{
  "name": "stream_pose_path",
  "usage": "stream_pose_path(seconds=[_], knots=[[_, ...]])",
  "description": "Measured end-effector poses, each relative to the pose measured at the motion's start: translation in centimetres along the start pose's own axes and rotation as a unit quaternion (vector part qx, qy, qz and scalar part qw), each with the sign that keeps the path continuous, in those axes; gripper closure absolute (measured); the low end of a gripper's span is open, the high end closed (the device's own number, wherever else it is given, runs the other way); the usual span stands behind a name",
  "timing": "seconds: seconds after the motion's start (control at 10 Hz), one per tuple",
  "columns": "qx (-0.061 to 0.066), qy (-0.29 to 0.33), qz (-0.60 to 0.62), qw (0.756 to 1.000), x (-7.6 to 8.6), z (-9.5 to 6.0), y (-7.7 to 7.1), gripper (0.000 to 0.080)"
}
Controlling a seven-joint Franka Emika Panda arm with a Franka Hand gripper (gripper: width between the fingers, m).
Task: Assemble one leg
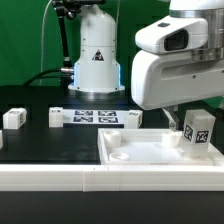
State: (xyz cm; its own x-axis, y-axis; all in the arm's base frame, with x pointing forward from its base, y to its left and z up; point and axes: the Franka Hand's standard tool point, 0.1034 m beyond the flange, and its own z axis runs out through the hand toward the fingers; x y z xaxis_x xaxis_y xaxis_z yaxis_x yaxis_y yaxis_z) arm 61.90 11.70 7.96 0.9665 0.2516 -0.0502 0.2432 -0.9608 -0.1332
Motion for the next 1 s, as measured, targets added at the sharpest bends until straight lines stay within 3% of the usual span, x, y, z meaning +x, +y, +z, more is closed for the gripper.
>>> stream_pose_path(seconds=[0.1,0.2,0.3,0.7,1.0], knots=[[0.0,0.0,0.0,1.0,0.0,0.0,0.0,0.0385],[0.0,0.0,0.0,1.0,-0.01,0.0,0.02,0.0385],[0.0,0.0,0.001,1.0,-0.04,0.04,0.12,0.0506],[0.0,0.0,0.024,1.0,-0.05,0.07,0.13,0.0506],[-0.002,0.042,0.186,0.982,-0.46,0.36,-0.14,0.0506]])
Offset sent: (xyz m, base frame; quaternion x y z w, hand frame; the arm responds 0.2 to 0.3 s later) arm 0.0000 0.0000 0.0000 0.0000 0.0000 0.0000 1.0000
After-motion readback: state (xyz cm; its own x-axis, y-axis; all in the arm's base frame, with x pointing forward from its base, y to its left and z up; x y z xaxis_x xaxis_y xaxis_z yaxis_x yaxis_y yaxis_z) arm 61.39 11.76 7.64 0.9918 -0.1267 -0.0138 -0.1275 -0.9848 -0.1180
